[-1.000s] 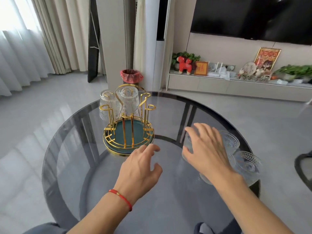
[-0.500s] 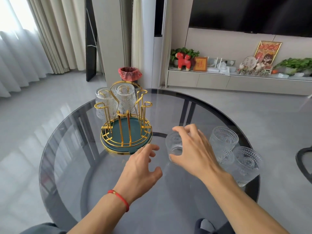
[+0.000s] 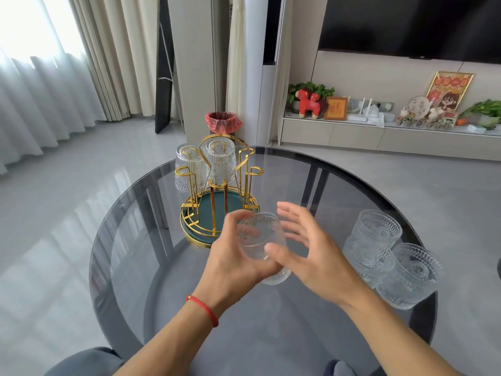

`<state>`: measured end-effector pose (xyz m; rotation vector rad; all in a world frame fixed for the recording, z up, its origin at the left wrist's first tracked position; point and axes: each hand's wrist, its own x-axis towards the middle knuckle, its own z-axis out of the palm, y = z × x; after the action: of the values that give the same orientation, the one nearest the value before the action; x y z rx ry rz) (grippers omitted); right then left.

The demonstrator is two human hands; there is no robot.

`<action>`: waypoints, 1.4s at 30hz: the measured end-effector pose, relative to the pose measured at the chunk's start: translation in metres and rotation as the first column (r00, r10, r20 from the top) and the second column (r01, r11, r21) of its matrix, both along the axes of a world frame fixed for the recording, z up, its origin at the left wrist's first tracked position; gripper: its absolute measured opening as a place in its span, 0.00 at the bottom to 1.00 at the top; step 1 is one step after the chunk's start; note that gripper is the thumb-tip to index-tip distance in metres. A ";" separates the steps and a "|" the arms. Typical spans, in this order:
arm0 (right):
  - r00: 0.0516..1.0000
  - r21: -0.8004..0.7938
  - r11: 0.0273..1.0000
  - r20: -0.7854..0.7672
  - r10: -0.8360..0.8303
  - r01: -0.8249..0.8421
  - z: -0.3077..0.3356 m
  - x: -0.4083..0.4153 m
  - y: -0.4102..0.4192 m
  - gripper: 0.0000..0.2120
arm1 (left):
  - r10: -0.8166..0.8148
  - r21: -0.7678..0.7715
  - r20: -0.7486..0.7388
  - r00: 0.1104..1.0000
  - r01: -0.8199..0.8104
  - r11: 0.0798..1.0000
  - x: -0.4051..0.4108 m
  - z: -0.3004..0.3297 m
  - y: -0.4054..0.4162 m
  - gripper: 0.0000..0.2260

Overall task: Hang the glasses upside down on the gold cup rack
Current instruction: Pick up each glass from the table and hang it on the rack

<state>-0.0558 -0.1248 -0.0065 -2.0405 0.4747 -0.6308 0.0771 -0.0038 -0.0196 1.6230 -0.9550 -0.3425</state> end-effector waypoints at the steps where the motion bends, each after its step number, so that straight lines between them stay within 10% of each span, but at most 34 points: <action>1: 0.999 0.086 0.996 -0.017 -0.031 0.033 0.000 0.001 0.000 0.32 | 0.021 -0.021 -0.118 0.993 -0.023 1.000 0.002 0.001 0.000 0.38; 5: 0.994 0.613 0.786 -0.105 -0.012 0.074 -0.006 0.009 0.007 0.26 | -0.009 -0.120 -0.463 0.886 -0.052 0.991 0.003 0.005 -0.003 0.39; 8: 0.999 0.756 0.654 0.043 -0.008 -0.027 -0.001 0.014 0.008 0.23 | 0.004 -0.078 -0.429 0.903 -0.041 0.996 0.002 0.005 -0.003 0.38; 13: 0.932 0.500 0.824 0.081 -0.353 0.268 0.010 0.012 -0.008 0.28 | 0.015 0.320 0.034 0.999 -0.025 0.947 0.020 0.003 -0.005 0.40; 18: 0.804 0.312 0.824 0.229 -0.548 0.473 0.042 0.016 -0.039 0.35 | -0.295 0.688 0.564 0.771 -0.242 0.684 0.035 -0.001 -0.009 0.31; 42: 0.983 0.014 0.988 -0.099 -0.153 0.155 0.110 0.168 -0.132 0.38 | -0.405 0.765 0.546 0.733 -0.240 0.598 0.042 0.005 -0.017 0.19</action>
<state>0.1121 -0.2573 0.1035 -2.0339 0.7000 -0.6166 0.1191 -0.0213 -0.0149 2.6764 -1.5998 -0.2492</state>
